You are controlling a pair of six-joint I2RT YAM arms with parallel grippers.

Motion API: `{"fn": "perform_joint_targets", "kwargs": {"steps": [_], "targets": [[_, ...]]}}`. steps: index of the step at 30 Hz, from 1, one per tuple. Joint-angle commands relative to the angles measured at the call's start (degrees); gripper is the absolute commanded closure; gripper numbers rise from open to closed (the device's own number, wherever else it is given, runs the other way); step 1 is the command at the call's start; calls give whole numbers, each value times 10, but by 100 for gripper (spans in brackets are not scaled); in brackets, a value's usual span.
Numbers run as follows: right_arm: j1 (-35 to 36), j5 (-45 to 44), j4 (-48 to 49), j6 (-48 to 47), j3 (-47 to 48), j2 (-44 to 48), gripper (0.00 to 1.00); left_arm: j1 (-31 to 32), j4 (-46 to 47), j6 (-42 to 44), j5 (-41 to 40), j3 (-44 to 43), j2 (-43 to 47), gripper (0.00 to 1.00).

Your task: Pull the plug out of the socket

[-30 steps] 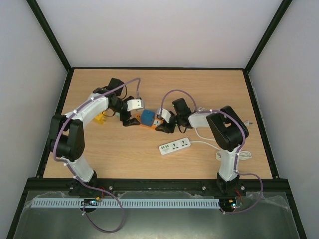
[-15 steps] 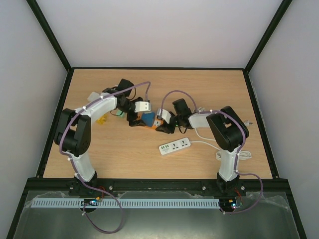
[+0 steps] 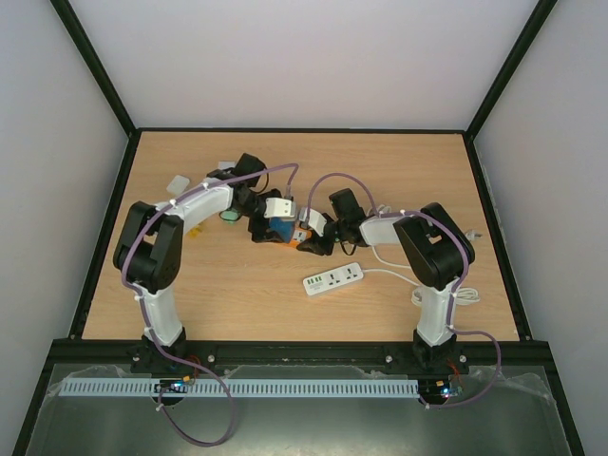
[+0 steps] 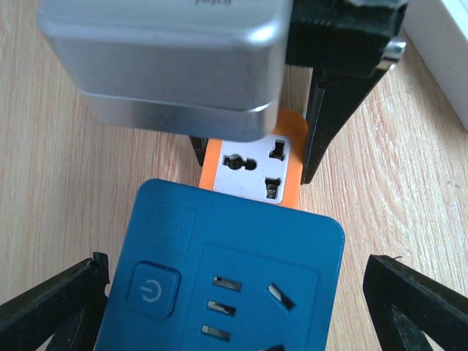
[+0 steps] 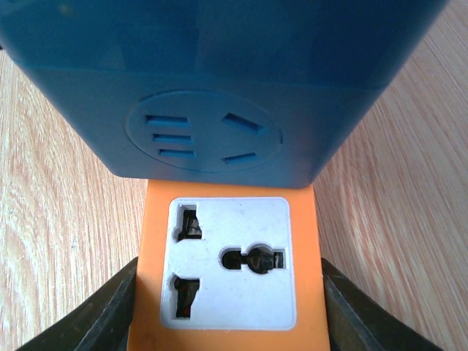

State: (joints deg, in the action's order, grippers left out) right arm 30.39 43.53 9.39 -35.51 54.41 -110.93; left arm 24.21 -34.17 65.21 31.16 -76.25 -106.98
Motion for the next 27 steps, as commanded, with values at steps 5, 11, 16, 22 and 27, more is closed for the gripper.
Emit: {"fn": "perform_joint_targets", "kwargs": {"steps": [5,11,16,22,27], "targets": [[5,-9,-21,-12,-15,-2,95,2,-27,25,28,-25,-9,16],[5,-15,-21,-4,-10,-11,98,3,-45,23,62,-39,7,34],[5,-21,-26,0,-5,-18,98,2,-51,20,68,-45,16,45],[5,-23,-29,-3,-3,-22,98,-2,-67,19,86,-59,19,49],[5,-24,-32,-4,-2,-24,98,-2,-82,24,92,-73,20,50]]}}
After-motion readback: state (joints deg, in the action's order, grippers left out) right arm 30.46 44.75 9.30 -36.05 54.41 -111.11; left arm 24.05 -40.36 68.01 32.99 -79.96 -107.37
